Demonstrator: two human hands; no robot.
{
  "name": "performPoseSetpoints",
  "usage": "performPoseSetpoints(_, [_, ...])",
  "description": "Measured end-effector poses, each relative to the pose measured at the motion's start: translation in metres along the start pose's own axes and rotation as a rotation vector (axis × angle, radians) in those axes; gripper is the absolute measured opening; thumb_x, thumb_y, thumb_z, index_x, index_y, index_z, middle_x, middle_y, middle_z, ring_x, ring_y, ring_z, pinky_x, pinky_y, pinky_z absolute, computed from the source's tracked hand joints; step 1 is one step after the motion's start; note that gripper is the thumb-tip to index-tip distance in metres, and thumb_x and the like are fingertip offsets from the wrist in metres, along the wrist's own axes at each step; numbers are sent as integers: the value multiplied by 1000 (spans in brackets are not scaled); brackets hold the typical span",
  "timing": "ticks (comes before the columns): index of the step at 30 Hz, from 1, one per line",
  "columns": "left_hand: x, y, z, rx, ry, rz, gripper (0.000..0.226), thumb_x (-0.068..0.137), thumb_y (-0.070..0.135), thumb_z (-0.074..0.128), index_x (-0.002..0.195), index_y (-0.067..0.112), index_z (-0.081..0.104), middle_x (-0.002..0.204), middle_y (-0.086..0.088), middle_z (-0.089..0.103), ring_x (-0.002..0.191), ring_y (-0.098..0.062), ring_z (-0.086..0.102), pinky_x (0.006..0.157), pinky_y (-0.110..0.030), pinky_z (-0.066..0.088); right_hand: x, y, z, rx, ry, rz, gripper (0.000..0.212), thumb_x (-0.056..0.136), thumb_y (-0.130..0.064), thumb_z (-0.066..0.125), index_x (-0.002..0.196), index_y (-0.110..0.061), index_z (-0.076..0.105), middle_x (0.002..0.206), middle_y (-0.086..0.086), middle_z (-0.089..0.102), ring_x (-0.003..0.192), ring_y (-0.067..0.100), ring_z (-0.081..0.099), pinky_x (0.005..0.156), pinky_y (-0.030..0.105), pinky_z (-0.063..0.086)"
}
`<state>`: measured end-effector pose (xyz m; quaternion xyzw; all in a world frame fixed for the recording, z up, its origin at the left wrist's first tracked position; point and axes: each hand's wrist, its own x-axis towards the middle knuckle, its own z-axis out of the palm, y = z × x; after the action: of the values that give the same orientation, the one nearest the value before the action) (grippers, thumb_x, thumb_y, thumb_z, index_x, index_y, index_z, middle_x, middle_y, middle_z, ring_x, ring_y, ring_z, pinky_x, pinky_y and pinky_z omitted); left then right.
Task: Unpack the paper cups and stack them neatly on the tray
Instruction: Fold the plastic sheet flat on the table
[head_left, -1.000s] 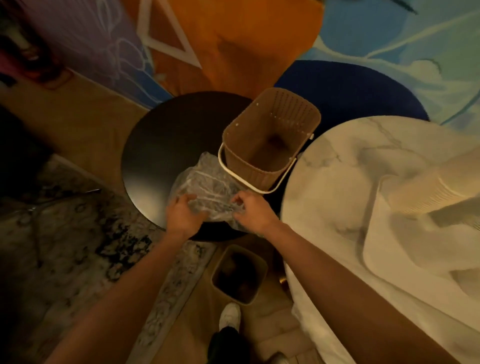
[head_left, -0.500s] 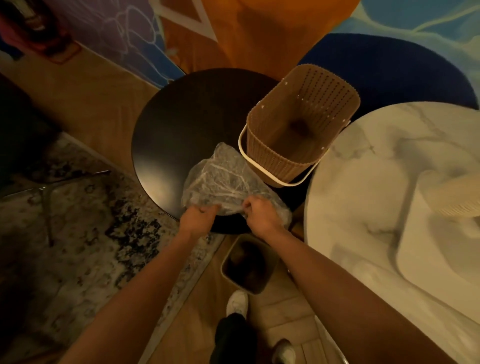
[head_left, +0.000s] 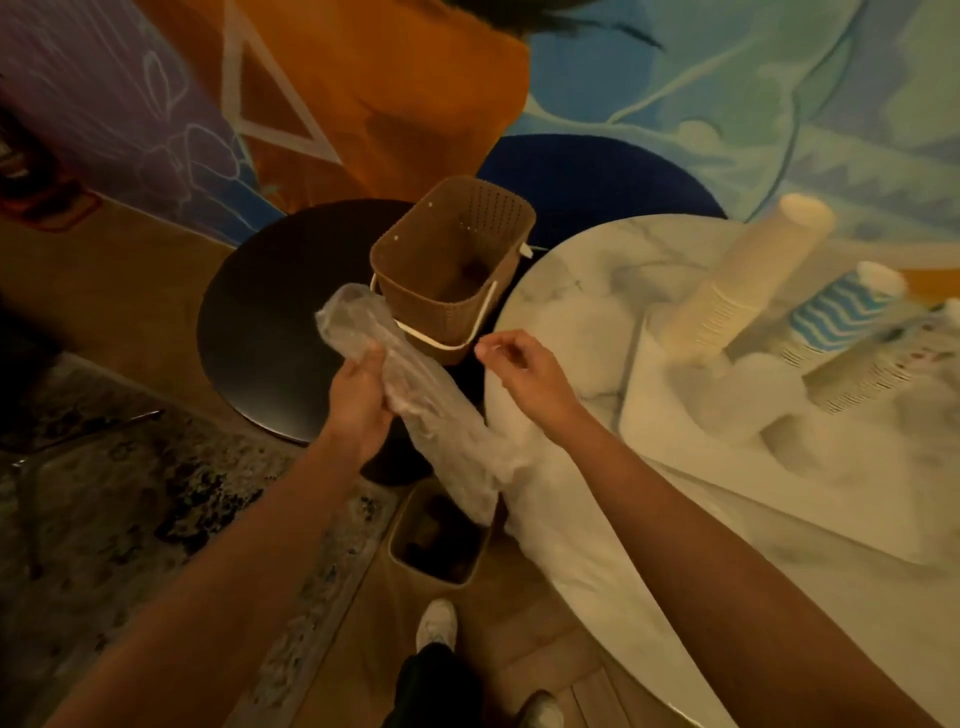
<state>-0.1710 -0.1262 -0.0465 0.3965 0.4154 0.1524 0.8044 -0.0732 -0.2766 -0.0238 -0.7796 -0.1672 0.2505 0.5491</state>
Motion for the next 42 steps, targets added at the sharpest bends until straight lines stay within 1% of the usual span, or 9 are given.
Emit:
performPoseSetpoints(7, [-82, -17, 61, 290, -207, 106, 36, 90, 44, 55, 114, 17, 55, 102, 4, 63, 87, -9, 61, 74, -28, 49, -65, 1, -64, 140, -52, 379, 76, 81, -67, 51, 139, -18, 39, 135, 2, 48, 121, 22, 48, 106, 38, 38])
performPoseSetpoints(14, [-138, -50, 112, 333, -224, 12, 32, 90, 46, 55, 112, 23, 59, 104, -1, 65, 93, -15, 62, 80, -32, 48, -122, 16, -97, 432, -295, 377, 33, 87, -52, 55, 102, -22, 59, 91, -2, 63, 89, 15, 59, 95, 35, 45])
performPoseSetpoints(17, [-153, -58, 123, 324, -246, 58, 42, 88, 43, 60, 123, 21, 57, 116, -3, 64, 106, -18, 61, 91, -37, 50, -134, 22, -116, 410, -141, 185, 15, 96, -22, 52, 106, -13, 59, 73, 0, 52, 64, 10, 50, 71, 21, 46])
performPoseSetpoints(22, [-156, -58, 135, 349, -217, 107, 39, 89, 37, 62, 122, 16, 59, 93, 6, 66, 80, -7, 64, 61, -22, 50, -143, 30, -162, 368, 169, 56, 21, 97, -7, 46, 83, -15, 60, 64, 1, 45, 58, 10, 43, 65, 22, 45])
performPoseSetpoints(25, [-152, -60, 142, 359, -226, 66, 52, 86, 44, 62, 129, 16, 55, 109, 0, 66, 93, -13, 63, 85, -32, 52, -142, 33, -165, 343, 163, 161, 12, 96, -27, 51, 96, -16, 57, 87, 1, 60, 77, 13, 55, 74, 26, 47])
performPoseSetpoints(28, [-158, -71, 156, 402, -224, -18, 56, 87, 49, 58, 131, 15, 53, 126, -3, 59, 113, -22, 56, 103, -40, 42, -138, 36, -146, 361, 9, 341, 55, 89, -58, 47, 126, -17, 49, 117, 2, 58, 105, 19, 57, 93, 34, 48])
performPoseSetpoints(32, [-170, -76, 169, 332, -302, -113, 42, 88, 48, 58, 112, 14, 62, 113, -8, 66, 100, -23, 63, 95, -39, 48, -139, 32, -122, 491, -155, 388, 67, 84, -70, 41, 125, -19, 57, 108, 0, 68, 108, 18, 62, 99, 36, 47])
performPoseSetpoints(37, [-162, -64, 165, 399, -301, 65, 17, 90, 37, 60, 98, 22, 60, 101, -3, 67, 94, -19, 64, 81, -36, 53, -133, 39, -141, 315, 297, 132, 21, 90, -37, 58, 85, -18, 67, 94, 5, 69, 87, 18, 64, 87, 39, 52])
performPoseSetpoints(42, [-135, -49, 150, 387, -270, 172, 30, 89, 16, 63, 116, 7, 57, 114, -9, 64, 96, -22, 64, 83, -39, 54, -137, 34, -174, 148, 482, 23, 28, 93, -27, 57, 69, -13, 53, 57, -1, 46, 54, 8, 39, 55, 22, 34])
